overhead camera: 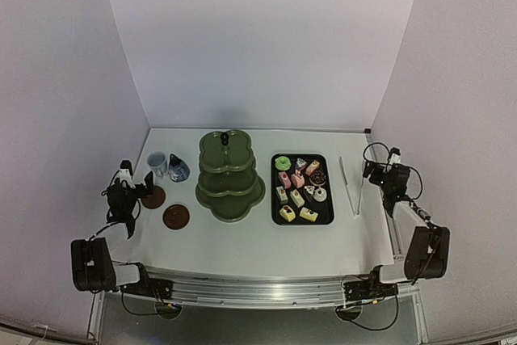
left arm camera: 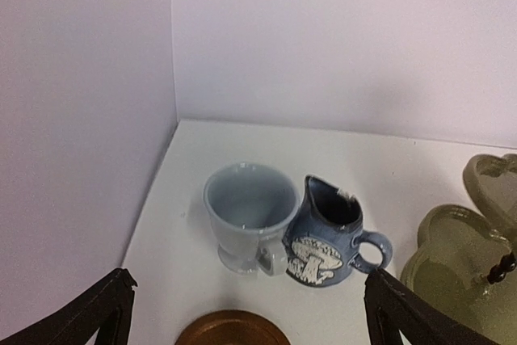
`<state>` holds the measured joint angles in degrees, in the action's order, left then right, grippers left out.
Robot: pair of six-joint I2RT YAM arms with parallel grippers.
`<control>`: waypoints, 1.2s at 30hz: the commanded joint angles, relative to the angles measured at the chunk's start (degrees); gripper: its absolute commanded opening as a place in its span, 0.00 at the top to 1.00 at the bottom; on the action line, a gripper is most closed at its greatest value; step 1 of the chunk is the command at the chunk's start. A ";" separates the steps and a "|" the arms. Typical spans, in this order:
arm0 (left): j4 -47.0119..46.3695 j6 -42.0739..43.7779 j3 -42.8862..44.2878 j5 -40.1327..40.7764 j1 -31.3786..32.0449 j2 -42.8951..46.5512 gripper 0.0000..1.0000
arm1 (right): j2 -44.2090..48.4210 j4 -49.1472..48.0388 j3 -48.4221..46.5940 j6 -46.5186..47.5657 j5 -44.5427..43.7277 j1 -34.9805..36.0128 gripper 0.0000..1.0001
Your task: Serve the afternoon tea
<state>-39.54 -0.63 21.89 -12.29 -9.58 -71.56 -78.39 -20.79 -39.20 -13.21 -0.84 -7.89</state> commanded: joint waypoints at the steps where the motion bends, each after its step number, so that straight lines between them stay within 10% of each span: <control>1: 11.15 3.93 1.95 -2.53 -0.02 9.92 0.00 | -0.93 27.77 -11.63 -3.00 -4.00 0.73 0.02; 14: 34.58 -2.58 18.87 -18.21 0.31 15.91 0.00 | -24.44 68.60 -38.66 1.01 -16.47 12.31 0.02; 26: 34.50 -2.19 17.95 -18.21 0.39 15.26 0.00 | -35.37 71.44 -43.49 -0.68 -5.50 11.50 0.02; 36: 31.89 -1.73 17.44 -17.64 0.40 14.47 0.00 | -42.02 71.34 -48.13 -0.96 -2.35 9.21 0.21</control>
<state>-4.19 -2.02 38.98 -29.47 -9.32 -56.79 -118.14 49.39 -83.96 -14.09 -6.03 1.34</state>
